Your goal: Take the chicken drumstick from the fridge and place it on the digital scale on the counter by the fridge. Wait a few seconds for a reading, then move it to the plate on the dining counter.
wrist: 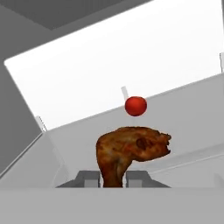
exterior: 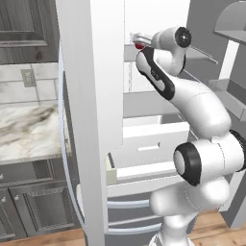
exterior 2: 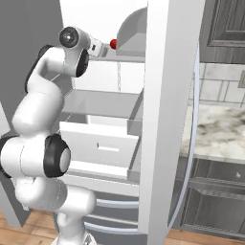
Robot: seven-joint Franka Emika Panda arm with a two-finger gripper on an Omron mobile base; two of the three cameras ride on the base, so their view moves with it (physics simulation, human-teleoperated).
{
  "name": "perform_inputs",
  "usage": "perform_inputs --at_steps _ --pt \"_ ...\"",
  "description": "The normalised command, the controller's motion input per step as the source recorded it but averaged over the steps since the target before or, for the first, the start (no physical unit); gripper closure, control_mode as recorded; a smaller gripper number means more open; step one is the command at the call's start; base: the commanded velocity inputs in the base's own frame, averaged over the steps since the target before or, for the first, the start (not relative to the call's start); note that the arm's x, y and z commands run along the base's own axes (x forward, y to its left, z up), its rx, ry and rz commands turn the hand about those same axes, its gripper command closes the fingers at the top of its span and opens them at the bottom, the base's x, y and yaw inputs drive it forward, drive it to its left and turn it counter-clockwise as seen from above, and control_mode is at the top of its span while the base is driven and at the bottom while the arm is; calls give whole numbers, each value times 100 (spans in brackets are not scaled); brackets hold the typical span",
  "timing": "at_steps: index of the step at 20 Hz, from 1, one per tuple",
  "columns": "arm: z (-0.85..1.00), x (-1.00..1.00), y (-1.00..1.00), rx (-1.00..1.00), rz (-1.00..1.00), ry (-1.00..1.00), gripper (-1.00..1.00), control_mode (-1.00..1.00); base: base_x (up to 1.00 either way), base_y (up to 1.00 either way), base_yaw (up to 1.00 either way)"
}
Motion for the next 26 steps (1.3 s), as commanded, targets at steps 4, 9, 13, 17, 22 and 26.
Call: perform_inputs --at_steps 4,9,13,17,22,26 --pt "-25 -100 3 0 0 0 100 -100 0 0 0" --pt "-29 -100 0 0 0 0 100 -100 0 0 0" --pt "-13 -100 0 0 0 9 100 -100 0 0 0" --pt "-22 -100 0 0 0 23 100 -100 0 0 0" --pt "-61 -93 -2 0 0 35 100 -100 0 0 0" --pt "-74 -59 -10 0 0 34 100 -100 0 0 0"
